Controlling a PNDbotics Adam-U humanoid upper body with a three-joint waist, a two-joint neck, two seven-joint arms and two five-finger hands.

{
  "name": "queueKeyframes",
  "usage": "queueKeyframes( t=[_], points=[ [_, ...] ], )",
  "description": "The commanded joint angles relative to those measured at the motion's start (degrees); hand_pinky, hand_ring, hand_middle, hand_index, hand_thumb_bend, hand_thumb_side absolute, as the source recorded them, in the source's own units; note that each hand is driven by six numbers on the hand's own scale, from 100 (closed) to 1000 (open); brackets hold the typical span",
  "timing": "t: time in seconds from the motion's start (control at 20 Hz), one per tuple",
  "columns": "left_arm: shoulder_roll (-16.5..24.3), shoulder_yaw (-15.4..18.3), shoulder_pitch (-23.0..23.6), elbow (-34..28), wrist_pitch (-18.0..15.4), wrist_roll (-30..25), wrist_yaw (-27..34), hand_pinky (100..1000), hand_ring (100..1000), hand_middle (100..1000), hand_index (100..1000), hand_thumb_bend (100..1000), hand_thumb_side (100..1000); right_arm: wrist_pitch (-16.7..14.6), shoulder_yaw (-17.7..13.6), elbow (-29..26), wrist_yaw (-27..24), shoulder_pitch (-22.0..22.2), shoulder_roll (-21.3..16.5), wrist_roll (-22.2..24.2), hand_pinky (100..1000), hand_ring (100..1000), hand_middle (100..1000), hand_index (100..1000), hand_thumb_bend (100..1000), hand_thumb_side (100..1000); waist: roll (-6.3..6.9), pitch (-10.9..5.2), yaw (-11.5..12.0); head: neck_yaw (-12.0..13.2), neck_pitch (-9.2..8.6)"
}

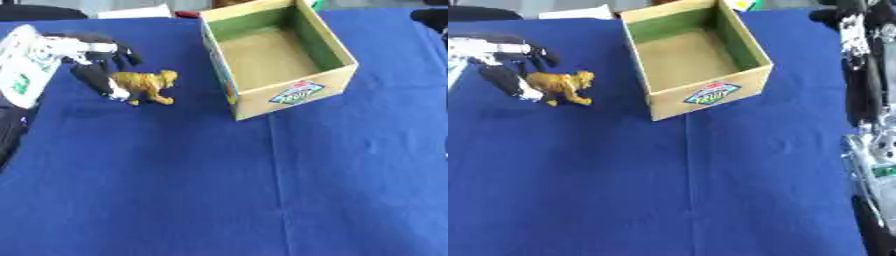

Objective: Pick up objects on the table and place them in the box.

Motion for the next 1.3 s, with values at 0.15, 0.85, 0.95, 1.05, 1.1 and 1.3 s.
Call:
queueKeyframes(
  t=[0.15,0.85,0.95,1.05,1.1,1.3],
  points=[
    [1.57,0.0,-1.18,-1.78,-0.31,-1.08,1.66,693,810,791,867,308,316,0.17,-0.35,-1.15,-0.12,-0.46,-1.16,-0.2,864,730,724,866,100,821,-0.04,-0.9,-0.18,0.32,-0.03],
    [0.33,-1.17,-0.18,3.28,-0.94,-1.09,-5.68,697,837,827,884,182,292,-0.36,-0.36,-1.15,-0.71,-0.43,-0.84,-0.32,865,727,718,864,100,807,-0.24,-0.62,-0.61,1.18,-0.07],
    [-0.04,-1.25,-0.02,3.77,-1.16,-1.09,-5.79,691,829,808,871,161,316,-0.33,-0.4,-1.15,-0.73,-0.37,-0.79,-0.32,866,726,716,864,100,804,-0.25,-0.58,-0.72,1.34,-0.08],
    [-0.25,-1.04,-0.01,3.71,-1.03,-1.09,-5.93,673,804,761,851,134,346,-0.3,-0.41,-1.15,-0.74,-0.27,-0.76,-0.32,866,726,716,864,100,803,-0.25,-0.54,-0.77,1.37,-0.04],
    [-0.31,-0.86,-0.01,3.49,-0.79,-1.09,-6.05,673,804,761,851,134,346,-0.29,-0.41,-1.15,-0.74,-0.23,-0.75,-0.3,866,726,716,864,100,803,-0.25,-0.53,-0.78,1.37,-0.02],
    [-0.25,0.1,-0.16,1.93,1.3,-0.53,-7.84,559,692,596,753,100,327,-0.33,-0.44,-1.15,-0.76,-0.12,-0.71,-0.29,867,726,715,864,100,803,-0.2,-0.55,-0.74,1.34,0.06]
  ],
)
